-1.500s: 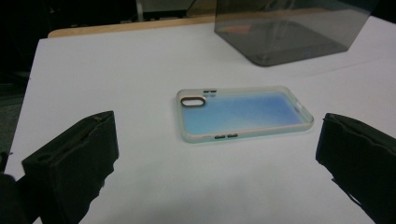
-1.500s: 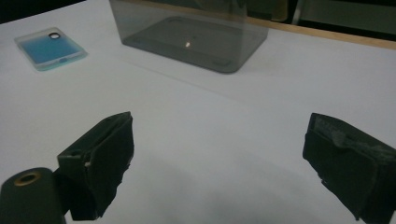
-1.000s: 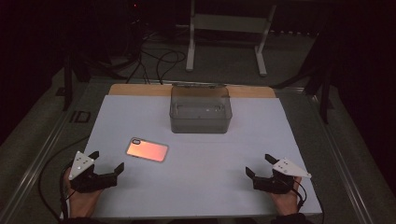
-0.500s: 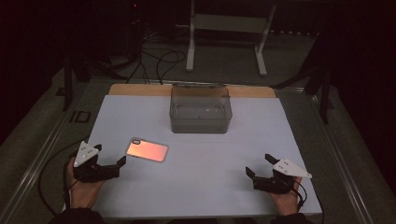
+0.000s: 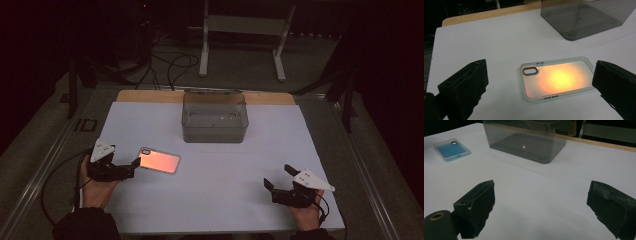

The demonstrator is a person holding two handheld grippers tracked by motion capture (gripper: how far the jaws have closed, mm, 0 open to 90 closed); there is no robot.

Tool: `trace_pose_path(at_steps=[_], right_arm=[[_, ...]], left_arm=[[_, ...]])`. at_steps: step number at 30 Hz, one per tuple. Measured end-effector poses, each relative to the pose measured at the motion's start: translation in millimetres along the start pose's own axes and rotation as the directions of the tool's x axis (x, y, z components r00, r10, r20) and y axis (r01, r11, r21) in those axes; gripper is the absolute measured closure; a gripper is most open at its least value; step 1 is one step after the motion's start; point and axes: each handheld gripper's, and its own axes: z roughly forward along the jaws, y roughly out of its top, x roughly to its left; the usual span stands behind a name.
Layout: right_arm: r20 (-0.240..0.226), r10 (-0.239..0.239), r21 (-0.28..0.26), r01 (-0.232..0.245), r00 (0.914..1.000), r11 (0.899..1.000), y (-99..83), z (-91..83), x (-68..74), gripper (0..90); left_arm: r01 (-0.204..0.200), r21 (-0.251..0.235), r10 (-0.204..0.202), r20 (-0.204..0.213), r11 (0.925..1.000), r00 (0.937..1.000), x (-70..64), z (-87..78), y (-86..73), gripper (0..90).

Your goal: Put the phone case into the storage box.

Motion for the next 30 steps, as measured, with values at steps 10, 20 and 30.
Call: trace_pose_path(at_steps=[10, 20, 30], right_arm=[[0.000, -0.001, 0.002, 0.001, 1.0000, 1.000, -0.1, 0.1, -0.1, 8.0], [0.000, -0.003, 0.002, 0.003, 1.0000, 1.000, 0.1, 0.1, 0.0, 8.0], [0.002, -0.004, -0.002, 0.004, 1.0000, 1.000, 0.5, -0.9, -0.5, 8.0]], left_arm=[[0.006, 0.028, -0.006, -0.003, 0.9996, 1.0000, 6.5, 11.1, 1.0, 2.1], [0.002, 0.062, -0.002, -0.001, 0.9981, 1.0000, 10.0, 23.2, 1.9, 2.4], [0.010, 0.094, -0.011, 0.009, 0.9955, 0.9999, 11.5, 36.0, 4.8, 3.8]])
